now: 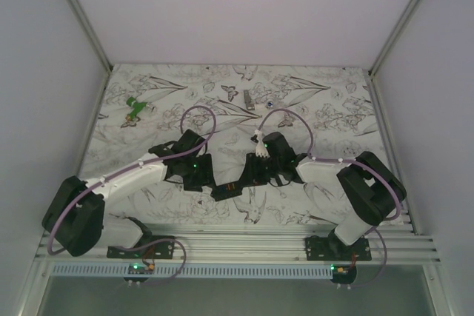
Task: Snap on the fuse box
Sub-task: Adjust the fuse box base at the center of the board.
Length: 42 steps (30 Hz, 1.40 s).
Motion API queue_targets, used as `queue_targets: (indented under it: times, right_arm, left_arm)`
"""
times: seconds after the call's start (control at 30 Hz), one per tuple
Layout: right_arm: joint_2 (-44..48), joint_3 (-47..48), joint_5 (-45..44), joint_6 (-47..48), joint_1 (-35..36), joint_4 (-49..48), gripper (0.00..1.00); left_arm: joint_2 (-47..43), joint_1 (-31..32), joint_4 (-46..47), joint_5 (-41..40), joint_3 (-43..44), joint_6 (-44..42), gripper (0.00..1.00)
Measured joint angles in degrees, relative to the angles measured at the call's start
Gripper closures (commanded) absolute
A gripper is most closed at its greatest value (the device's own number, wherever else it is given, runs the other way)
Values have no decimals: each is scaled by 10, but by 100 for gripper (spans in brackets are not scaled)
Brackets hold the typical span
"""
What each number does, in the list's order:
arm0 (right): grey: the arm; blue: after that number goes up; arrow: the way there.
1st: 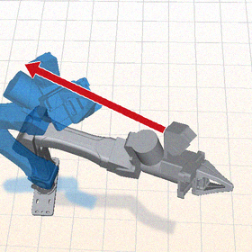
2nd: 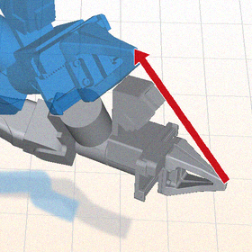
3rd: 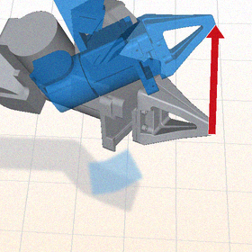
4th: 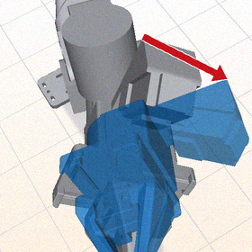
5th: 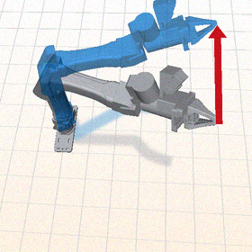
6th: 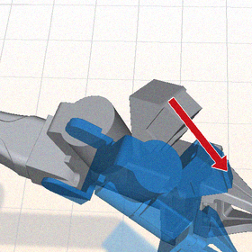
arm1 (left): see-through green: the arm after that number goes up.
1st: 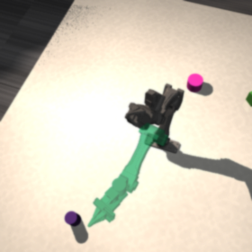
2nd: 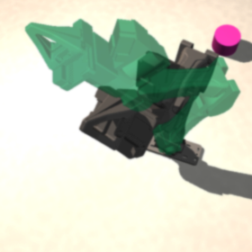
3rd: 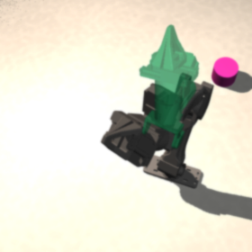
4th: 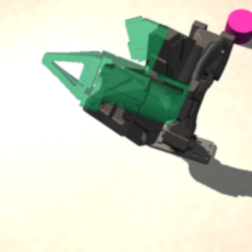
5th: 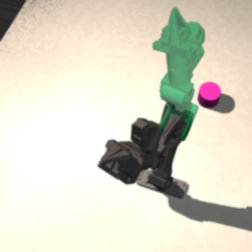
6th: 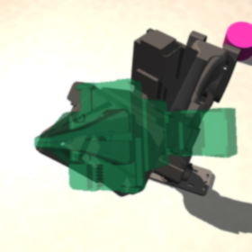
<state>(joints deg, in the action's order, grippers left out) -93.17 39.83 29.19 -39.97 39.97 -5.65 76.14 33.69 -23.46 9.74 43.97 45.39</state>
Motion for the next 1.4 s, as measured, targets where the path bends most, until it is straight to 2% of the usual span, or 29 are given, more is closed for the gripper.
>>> queue_targets:
  times: [0.77,0.93,1.4]
  right_arm:
    - [-10,-15,40,-14,-13,-39,78]
    - [-11,-16,44,-13,-17,-43,85]
    - [-16,-20,68,-7,-32,-43,94]
  left_arm:
    - [56,0,42,16,-11,13,69]
    - [57,0,51,22,-17,20,73]
    - [61,0,71,35,-24,35,75]
